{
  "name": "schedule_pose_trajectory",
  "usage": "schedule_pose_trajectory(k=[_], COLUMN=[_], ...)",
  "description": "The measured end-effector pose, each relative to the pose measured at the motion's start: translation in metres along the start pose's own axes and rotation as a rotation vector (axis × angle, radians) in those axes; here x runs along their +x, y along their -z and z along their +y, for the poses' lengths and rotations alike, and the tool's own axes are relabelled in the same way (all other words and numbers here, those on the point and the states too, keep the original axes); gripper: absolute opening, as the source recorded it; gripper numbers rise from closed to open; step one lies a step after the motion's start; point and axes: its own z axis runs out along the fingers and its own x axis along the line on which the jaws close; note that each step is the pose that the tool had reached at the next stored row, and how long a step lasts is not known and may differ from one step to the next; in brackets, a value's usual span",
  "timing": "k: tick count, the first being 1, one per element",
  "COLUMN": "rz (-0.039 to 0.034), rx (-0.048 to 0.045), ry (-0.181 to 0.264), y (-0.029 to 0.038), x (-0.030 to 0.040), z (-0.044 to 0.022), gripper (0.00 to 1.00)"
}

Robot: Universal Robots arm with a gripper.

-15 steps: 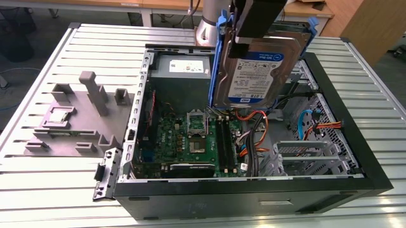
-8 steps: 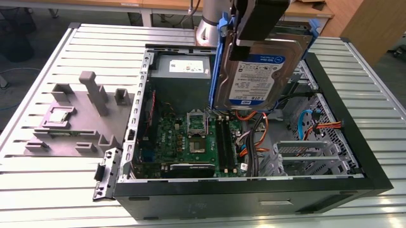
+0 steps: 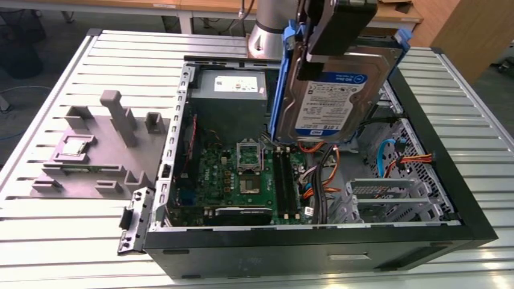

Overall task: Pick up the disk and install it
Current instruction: 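Insert the disk into the insertion slot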

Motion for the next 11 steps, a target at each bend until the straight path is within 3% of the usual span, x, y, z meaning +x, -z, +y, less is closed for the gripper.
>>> schedule_pose_trajectory(k=[3, 11], rz=[-0.0001, -0.0001], rx=[0.0000, 0.0000], ry=[0.000, 0.000], y=[-0.0008, -0.0009], x=[0.0054, 0.0062], z=[-0.0002, -0.0002], gripper=[0.36, 0.36])
